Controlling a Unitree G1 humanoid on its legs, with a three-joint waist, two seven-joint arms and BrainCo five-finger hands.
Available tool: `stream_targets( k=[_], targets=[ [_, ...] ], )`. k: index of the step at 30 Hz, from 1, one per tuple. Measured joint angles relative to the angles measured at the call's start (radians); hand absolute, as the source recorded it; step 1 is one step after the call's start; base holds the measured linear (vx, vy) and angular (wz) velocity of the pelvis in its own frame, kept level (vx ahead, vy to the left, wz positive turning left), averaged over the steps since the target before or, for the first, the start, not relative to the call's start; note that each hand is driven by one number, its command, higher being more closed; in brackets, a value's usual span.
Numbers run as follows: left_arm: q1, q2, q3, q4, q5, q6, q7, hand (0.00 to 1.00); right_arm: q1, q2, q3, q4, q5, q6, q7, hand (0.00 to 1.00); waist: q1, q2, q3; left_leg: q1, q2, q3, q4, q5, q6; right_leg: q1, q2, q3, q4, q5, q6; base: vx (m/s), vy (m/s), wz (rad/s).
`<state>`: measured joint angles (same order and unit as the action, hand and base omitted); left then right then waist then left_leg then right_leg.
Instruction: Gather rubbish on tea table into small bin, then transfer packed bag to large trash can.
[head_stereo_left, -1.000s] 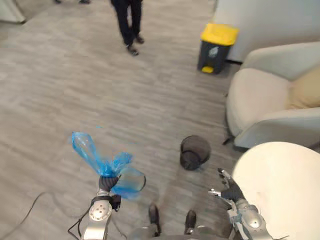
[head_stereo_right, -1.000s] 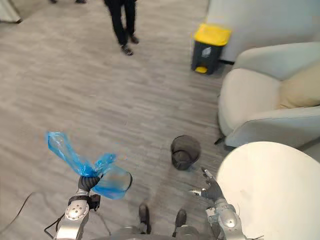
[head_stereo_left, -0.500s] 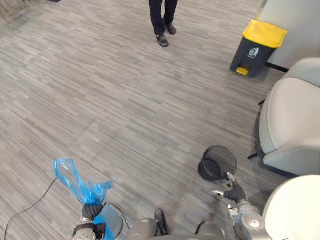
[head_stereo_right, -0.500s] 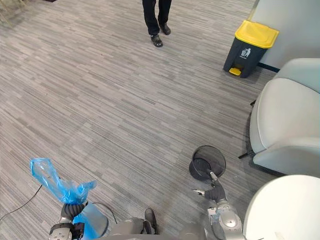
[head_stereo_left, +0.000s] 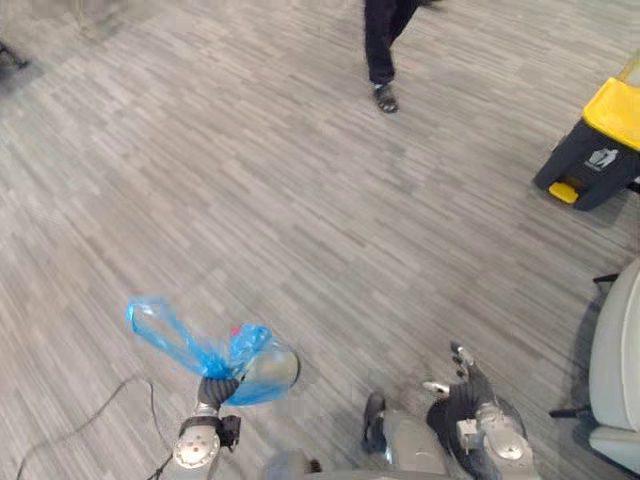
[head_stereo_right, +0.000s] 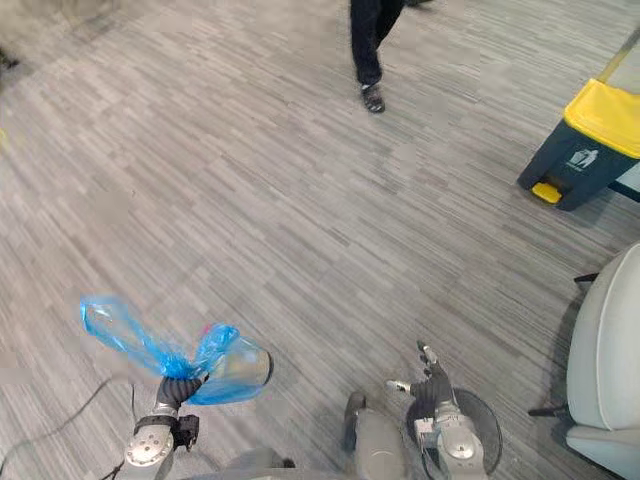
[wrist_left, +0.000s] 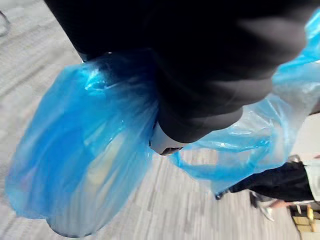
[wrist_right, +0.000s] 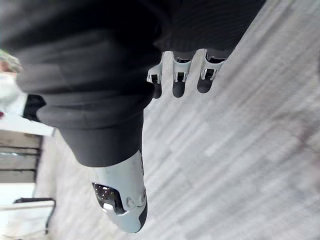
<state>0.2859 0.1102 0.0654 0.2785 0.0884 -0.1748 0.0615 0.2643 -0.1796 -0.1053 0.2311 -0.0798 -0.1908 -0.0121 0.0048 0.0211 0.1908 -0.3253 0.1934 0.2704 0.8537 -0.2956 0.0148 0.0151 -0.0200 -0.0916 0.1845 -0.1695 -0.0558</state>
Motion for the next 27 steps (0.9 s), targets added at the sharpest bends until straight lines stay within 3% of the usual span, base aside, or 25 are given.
stream_targets(
  k=[1, 2, 3, 4, 5, 6, 7, 8, 9, 10, 11, 14, 16, 18, 19, 20, 21, 22, 23, 24, 25, 26, 27],
  targets=[
    [0.005, -0.011, 0.000, -0.004, 0.000, -0.003, -0.003, 1.00, -0.004, 0.004, -0.003, 0.004, 0.000, 0.000, -0.007, 0.00, 0.017, 0.009, -0.001, -0.042, -0.011, -0.057, -0.125, 0.005, -0.018, 0.015, -0.007, 0.057, 0.013, -0.030, 0.033, 0.48, 0.234, -1.53],
    [0.010, -0.014, -0.001, -0.005, 0.000, -0.004, -0.006, 1.00, -0.004, -0.003, -0.006, 0.010, 0.000, 0.000, -0.008, 0.00, 0.014, 0.017, -0.006, -0.049, -0.026, -0.099, -0.227, 0.029, -0.046, 0.017, -0.013, 0.080, 0.031, -0.055, 0.051, 0.48, 0.317, -1.41],
    [0.028, -0.034, -0.012, -0.011, 0.001, -0.006, -0.010, 1.00, 0.003, -0.022, -0.015, 0.020, 0.000, 0.002, -0.009, 0.00, 0.013, 0.057, -0.024, -0.022, -0.032, -0.213, -0.499, 0.120, -0.106, 0.005, 0.003, 0.128, 0.084, -0.117, 0.088, 0.50, 0.379, -1.29],
    [0.038, -0.042, -0.021, 0.002, 0.001, -0.006, -0.014, 1.00, -0.009, -0.011, -0.014, 0.080, -0.001, 0.004, -0.009, 0.00, 0.008, 0.049, -0.033, -0.001, -0.040, -0.209, -0.485, 0.226, -0.113, 0.010, -0.011, 0.186, 0.130, -0.168, 0.110, 0.51, 0.392, -1.20],
    [0.034, -0.030, -0.024, 0.006, 0.001, -0.002, -0.016, 1.00, -0.011, 0.007, -0.012, 0.105, -0.001, 0.010, -0.010, 0.00, 0.003, 0.022, -0.045, 0.011, -0.057, -0.186, -0.477, 0.191, -0.115, 0.009, -0.037, 0.205, 0.137, -0.172, 0.113, 0.52, 0.343, -1.02],
    [0.030, -0.017, -0.026, -0.006, 0.001, -0.004, -0.019, 1.00, 0.003, 0.024, -0.011, 0.120, -0.001, 0.011, -0.008, 0.00, 0.000, -0.012, -0.061, 0.017, -0.075, -0.148, -0.439, 0.133, -0.094, -0.006, -0.066, 0.244, 0.171, -0.183, 0.131, 0.49, 0.281, -0.85],
    [0.028, -0.017, -0.028, -0.013, 0.001, -0.004, -0.019, 1.00, 0.005, 0.029, -0.011, 0.125, -0.003, 0.012, -0.008, 0.00, 0.002, -0.025, -0.061, 0.037, -0.072, -0.105, -0.408, 0.091, -0.086, -0.023, -0.076, 0.270, 0.231, -0.185, 0.146, 0.58, 0.311, -1.44],
    [0.028, -0.011, -0.031, -0.015, 0.000, -0.003, -0.019, 1.00, -0.010, 0.033, -0.012, 0.139, -0.007, 0.012, -0.008, 0.00, 0.004, -0.041, -0.051, 0.116, -0.071, -0.030, -0.396, 0.042, -0.060, -0.083, -0.095, 0.284, 0.419, -0.162, 0.249, 0.47, 0.252, -1.20],
    [0.028, -0.008, -0.033, -0.015, 0.000, -0.003, -0.019, 1.00, -0.014, 0.033, -0.012, 0.145, -0.007, 0.012, -0.008, 0.00, 0.001, -0.042, -0.049, 0.135, -0.071, -0.017, -0.399, 0.034, -0.056, -0.102, -0.100, 0.283, 0.468, -0.150, 0.279, 0.44, 0.214, -1.16],
    [0.028, 0.012, -0.042, -0.016, 0.000, -0.003, -0.018, 1.00, -0.039, 0.033, -0.011, 0.173, -0.008, 0.012, -0.010, 0.00, -0.022, -0.032, -0.043, 0.195, -0.068, 0.012, -0.407, 0.005, -0.040, -0.173, -0.113, 0.256, 0.632, -0.121, 0.329, 0.42, 0.152, -0.77],
    [0.022, 0.034, -0.047, -0.016, -0.001, -0.003, -0.017, 1.00, -0.068, 0.034, -0.008, 0.200, -0.009, 0.017, -0.010, 0.00, -0.046, -0.033, -0.041, 0.274, -0.067, 0.053, -0.454, -0.015, -0.040, -0.257, -0.143, 0.159, 0.745, -0.133, 0.290, 0.42, 0.126, -0.87],
    [0.006, 0.074, -0.040, -0.015, -0.009, -0.003, -0.015, 1.00, -0.105, 0.032, -0.004, 0.220, -0.010, 0.020, -0.011, 0.00, -0.048, -0.015, -0.032, 0.402, -0.055, 0.122, -0.584, -0.009, -0.052, -0.404, -0.164, -0.071, 0.716, -0.156, 0.149, 0.45, 0.065, -0.73],
    [-0.015, 0.080, -0.037, -0.014, -0.011, -0.003, -0.015, 1.00, -0.111, 0.024, -0.005, 0.220, -0.011, 0.022, -0.011, 0.00, -0.055, -0.003, -0.025, 0.461, -0.049, 0.145, -0.655, 0.001, -0.070, -0.478, -0.173, -0.197, 0.592, -0.144, 0.119, 0.51, -0.007, -0.32],
    [-0.046, 0.088, -0.029, 0.003, -0.012, -0.003, -0.015, 1.00, -0.114, 0.012, -0.005, 0.226, -0.014, 0.025, -0.011, 0.00, -0.066, 0.007, -0.017, 0.518, -0.046, 0.152, -0.689, 0.006, -0.117, -0.510, -0.142, -0.273, 0.398, -0.044, 0.061, 0.56, -0.067, -0.17],
    [-0.049, 0.097, -0.027, 0.013, -0.015, -0.003, -0.016, 1.00, -0.109, 0.013, -0.004, 0.227, -0.017, 0.026, -0.011, 0.00, -0.074, -0.006, -0.023, 0.562, -0.058, 0.155, -0.692, -0.001, -0.143, -0.499, -0.104, -0.281, 0.244, 0.128, -0.018, 0.65, -0.121, -0.32],
    [-0.067, 0.068, -0.027, 0.044, -0.015, -0.001, -0.018, 1.00, -0.116, -0.017, -0.012, 0.242, -0.025, 0.031, -0.011, 0.00, -0.077, 0.042, -0.024, 0.590, -0.020, 0.153, -0.669, -0.002, -0.167, -0.495, -0.076, -0.280, 0.299, 0.145, -0.069, 0.68, -0.101, -0.40],
    [-0.069, 0.065, -0.027, 0.047, -0.015, -0.001, -0.020, 1.00, -0.127, -0.019, -0.016, 0.243, -0.031, 0.037, -0.012, 0.00, -0.077, 0.050, -0.023, 0.581, -0.015, 0.149, -0.641, 0.025, -0.202, -0.506, -0.078, -0.279, 0.334, 0.117, -0.078, 0.66, -0.106, -0.40],
    [-0.082, 0.058, -0.028, 0.048, -0.015, -0.001, -0.020, 1.00, -0.136, -0.026, -0.018, 0.243, -0.034, 0.042, -0.011, 0.00, -0.083, 0.043, -0.020, 0.548, -0.021, 0.135, -0.540, 0.095, -0.206, -0.502, -0.088, -0.263, 0.371, 0.049, -0.071, 0.63, -0.152, -0.33],
    [-0.084, 0.053, -0.028, 0.049, -0.015, -0.001, -0.019, 1.00, -0.140, -0.028, -0.018, 0.244, -0.038, 0.044, -0.011, 0.00, -0.081, 0.042, -0.018, 0.525, -0.015, 0.133, -0.461, 0.141, -0.190, -0.484, -0.084, -0.254, 0.368, 0.024, -0.069, 0.74, -0.212, -0.51],
    [-0.086, 0.042, -0.028, 0.057, -0.015, -0.002, -0.019, 1.00, -0.150, -0.027, -0.014, 0.248, -0.040, 0.044, -0.011, 0.00, -0.070, 0.047, -0.001, 0.451, 0.033, 0.103, -0.231, 0.237, -0.154, -0.407, -0.062, -0.228, 0.315, 0.004, -0.072, 0.70, -0.192, -0.69],
    [-0.086, 0.033, -0.030, 0.067, -0.016, -0.008, -0.019, 1.00, -0.157, -0.019, -0.013, 0.251, -0.039, 0.044, -0.012, 0.00, -0.065, 0.056, 0.026, 0.367, 0.088, 0.054, 0.030, 0.192, -0.107, -0.285, -0.010, -0.210, 0.225, 0.004, -0.072, 0.56, -0.101, -0.76],
    [-0.084, 0.029, -0.032, 0.074, -0.016, -0.007, -0.018, 1.00, -0.157, -0.014, -0.010, 0.249, -0.039, 0.044, -0.012, 0.00, -0.055, 0.054, 0.035, 0.334, 0.095, 0.032, 0.126, 0.164, -0.088, -0.227, 0.004, -0.195, 0.189, 0.004, -0.073, 0.50, -0.047, -0.82],
    [-0.077, 0.023, -0.037, 0.077, -0.016, -0.007, -0.019, 1.00, -0.150, -0.004, -0.010, 0.237, -0.036, 0.043, -0.016, 0.00, -0.039, 0.032, 0.038, 0.255, 0.092, 0.016, 0.215, 0.126, -0.082, -0.139, 0.017, -0.163, 0.127, 0.002, -0.072, 0.49, -0.011, -0.79]
  ],
)
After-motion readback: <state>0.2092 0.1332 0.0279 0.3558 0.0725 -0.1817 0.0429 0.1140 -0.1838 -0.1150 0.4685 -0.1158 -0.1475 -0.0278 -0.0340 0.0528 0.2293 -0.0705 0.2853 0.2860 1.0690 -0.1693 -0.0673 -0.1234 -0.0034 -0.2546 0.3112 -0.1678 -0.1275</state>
